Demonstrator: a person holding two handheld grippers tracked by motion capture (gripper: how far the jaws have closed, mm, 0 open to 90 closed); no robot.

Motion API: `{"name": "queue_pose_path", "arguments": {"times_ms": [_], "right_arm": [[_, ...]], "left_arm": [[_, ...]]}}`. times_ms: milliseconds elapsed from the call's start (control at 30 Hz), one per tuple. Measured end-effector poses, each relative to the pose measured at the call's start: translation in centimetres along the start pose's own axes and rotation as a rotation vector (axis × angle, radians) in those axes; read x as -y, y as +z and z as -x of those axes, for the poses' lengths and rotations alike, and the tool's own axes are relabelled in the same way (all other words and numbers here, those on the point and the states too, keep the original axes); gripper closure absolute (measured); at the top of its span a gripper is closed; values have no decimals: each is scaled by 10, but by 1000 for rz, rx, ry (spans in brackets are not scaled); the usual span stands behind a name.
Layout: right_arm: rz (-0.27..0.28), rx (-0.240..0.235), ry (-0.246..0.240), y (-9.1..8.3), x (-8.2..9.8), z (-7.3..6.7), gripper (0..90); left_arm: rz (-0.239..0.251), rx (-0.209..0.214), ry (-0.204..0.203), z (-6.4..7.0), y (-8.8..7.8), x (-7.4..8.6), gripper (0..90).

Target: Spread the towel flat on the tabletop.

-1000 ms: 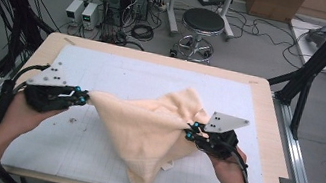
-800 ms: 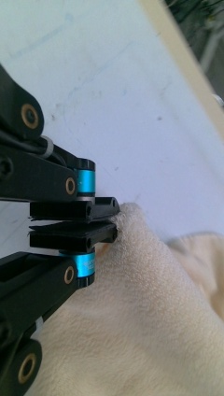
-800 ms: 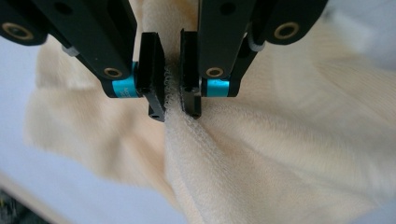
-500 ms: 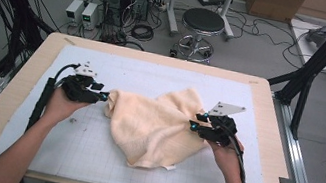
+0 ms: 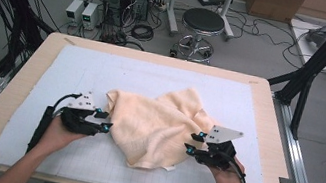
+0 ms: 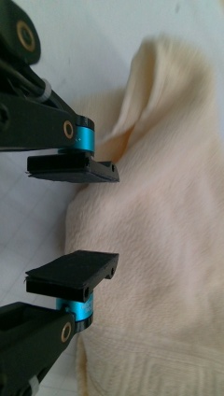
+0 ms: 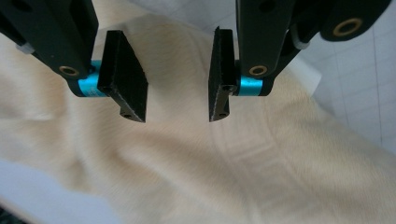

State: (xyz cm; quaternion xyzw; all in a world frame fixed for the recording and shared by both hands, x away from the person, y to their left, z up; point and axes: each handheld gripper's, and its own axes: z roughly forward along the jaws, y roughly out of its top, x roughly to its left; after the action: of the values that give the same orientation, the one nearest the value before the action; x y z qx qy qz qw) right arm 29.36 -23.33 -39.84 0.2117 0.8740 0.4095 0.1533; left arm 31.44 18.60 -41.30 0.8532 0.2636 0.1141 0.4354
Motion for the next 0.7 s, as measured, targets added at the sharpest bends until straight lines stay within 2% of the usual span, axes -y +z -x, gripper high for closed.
{"name": "queue_pose_path", "arguments": {"times_ms": [67, 167, 267, 300, 333, 367, 433, 467, 500, 633, 667, 700], "right_arm": [[-38, -18, -6, 11, 3, -1, 576], [-80, -31, -22, 24, 3, 0, 590], [-106, -45, -12, 36, 5, 4, 620], [-112, -54, -1, 40, 5, 5, 638], [-113, -65, 5, 42, 6, 6, 664], [-112, -69, 8, 42, 5, 6, 688], [-107, -84, 12, 43, 5, 7, 758], [-105, -90, 18, 43, 5, 8, 781], [-104, -95, 18, 43, 5, 8, 797], [-91, -113, 46, 41, 4, 9, 824], [-89, -112, 40, 40, 2, 9, 826], [-78, -104, 45, 37, 0, 9, 828]], "left_arm": [[-41, 23, -2, 3, 13, 1, 547], [-67, 49, 14, 6, 28, 0, 566], [-90, 22, 30, 9, 43, -1, 610], [-84, 13, 24, 10, 45, -2, 618], [-84, 13, 24, 10, 45, -2, 637], [-79, -5, 17, 11, 46, -3, 667], [-84, -54, 35, 15, 47, -4, 746], [-87, -56, 43, 15, 47, -5, 811], [-91, -50, 37, 14, 46, -5, 827], [-81, -47, 29, 13, 38, -7, 856], [-81, -47, 29, 13, 38, -7, 857], [-60, -54, 35, 12, 28, -8, 857]]}}
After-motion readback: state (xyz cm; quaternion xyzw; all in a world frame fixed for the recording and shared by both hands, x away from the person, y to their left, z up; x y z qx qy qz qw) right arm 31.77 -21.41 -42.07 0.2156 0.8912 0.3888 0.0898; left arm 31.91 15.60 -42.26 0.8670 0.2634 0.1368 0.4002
